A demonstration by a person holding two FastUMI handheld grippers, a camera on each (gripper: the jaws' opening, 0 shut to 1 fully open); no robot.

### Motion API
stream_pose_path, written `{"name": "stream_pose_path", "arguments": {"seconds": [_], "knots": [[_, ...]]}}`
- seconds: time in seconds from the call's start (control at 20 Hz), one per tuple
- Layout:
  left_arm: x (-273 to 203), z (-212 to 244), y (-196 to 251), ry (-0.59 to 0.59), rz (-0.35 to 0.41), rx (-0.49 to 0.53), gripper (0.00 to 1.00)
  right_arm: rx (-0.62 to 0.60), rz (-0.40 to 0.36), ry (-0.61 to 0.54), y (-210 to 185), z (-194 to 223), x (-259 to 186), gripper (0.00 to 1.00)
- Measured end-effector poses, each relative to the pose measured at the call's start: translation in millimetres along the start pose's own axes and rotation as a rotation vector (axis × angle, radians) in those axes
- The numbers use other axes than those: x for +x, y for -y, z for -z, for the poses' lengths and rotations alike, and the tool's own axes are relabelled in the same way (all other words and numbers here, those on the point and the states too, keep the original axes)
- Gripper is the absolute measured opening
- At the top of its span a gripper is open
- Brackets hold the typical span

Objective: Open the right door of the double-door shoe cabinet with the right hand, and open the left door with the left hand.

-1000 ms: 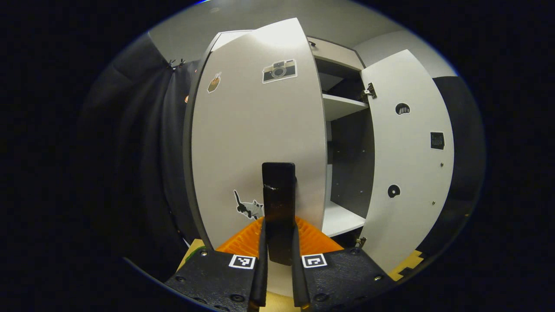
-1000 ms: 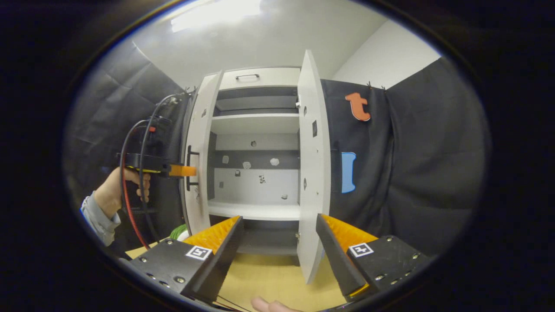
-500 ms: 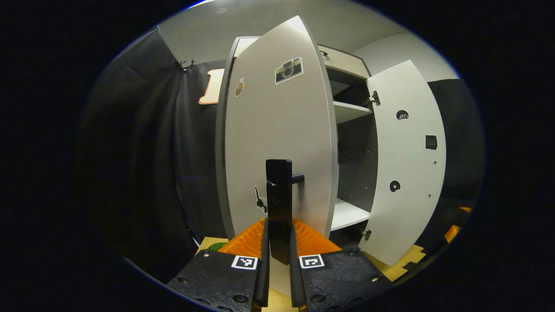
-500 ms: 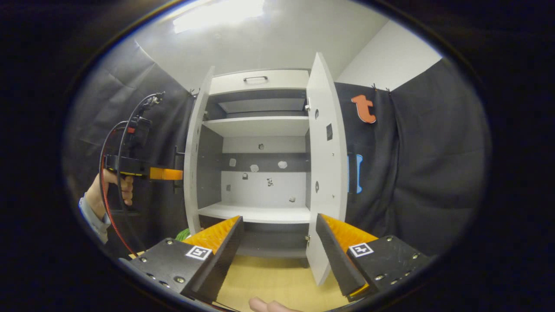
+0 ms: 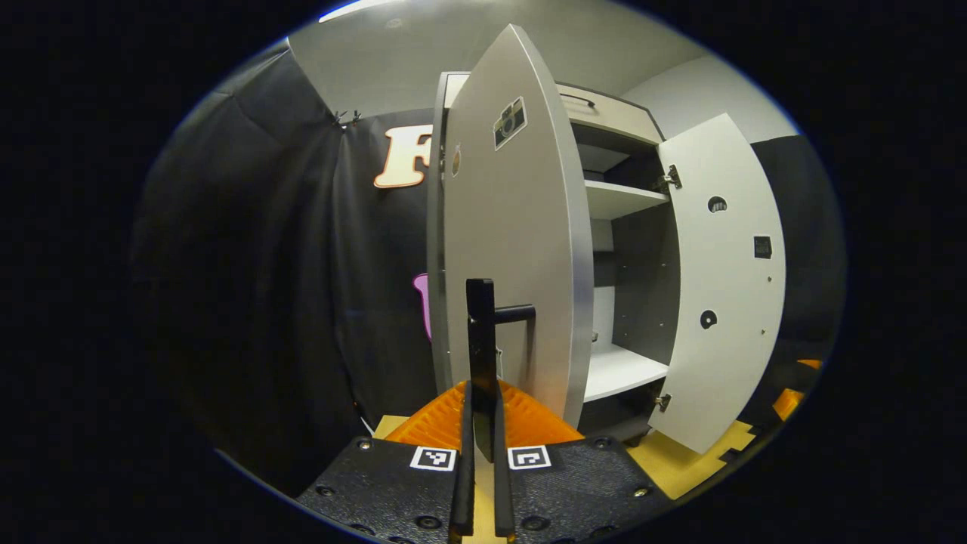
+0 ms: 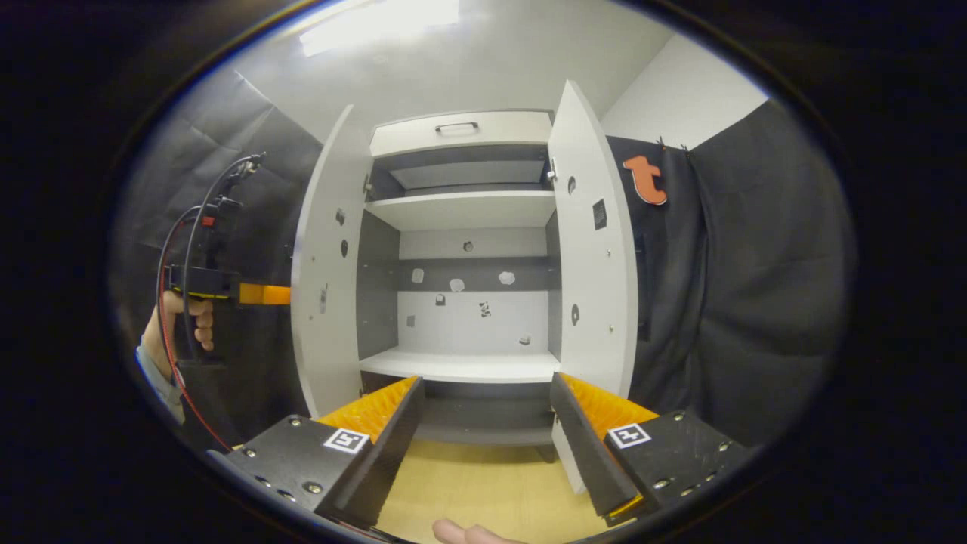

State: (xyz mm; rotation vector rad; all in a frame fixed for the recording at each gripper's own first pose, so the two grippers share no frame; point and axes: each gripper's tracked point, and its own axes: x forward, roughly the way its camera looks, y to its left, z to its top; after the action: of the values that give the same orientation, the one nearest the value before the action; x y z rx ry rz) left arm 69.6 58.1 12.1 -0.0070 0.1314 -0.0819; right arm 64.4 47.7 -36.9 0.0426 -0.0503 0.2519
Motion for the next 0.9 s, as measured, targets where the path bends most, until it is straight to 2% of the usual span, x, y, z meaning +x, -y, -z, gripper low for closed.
{"name": "stream_pose_path", "arguments": {"seconds": [0.35,0.55,0.65,0.7,0.9], "knots": [[-2.2,2.6,-42.9,0.008,-0.082,0.039,0.02,0.007,-0.011,-0.020,-4.6,5.9,1.5,0.99],[-2.6,1.5,-50.2,0.009,-0.039,-0.003,0.01,0.005,-0.012,-0.032,-4.9,8.5,1.3,0.99],[-2.4,3.2,-52.9,0.009,-0.039,0.004,0.01,0.005,-0.016,-0.039,-6.2,9.9,1.4,0.99],[-1.6,3.3,-53.6,0.007,-0.045,0.003,0.01,0.003,-0.019,-0.041,-6.3,9.9,0.8,0.95],[-2.4,3.0,-52.2,0.011,-0.045,0.001,0.01,0.002,-0.027,-0.044,-7.1,10.6,0.9,0.95]]}}
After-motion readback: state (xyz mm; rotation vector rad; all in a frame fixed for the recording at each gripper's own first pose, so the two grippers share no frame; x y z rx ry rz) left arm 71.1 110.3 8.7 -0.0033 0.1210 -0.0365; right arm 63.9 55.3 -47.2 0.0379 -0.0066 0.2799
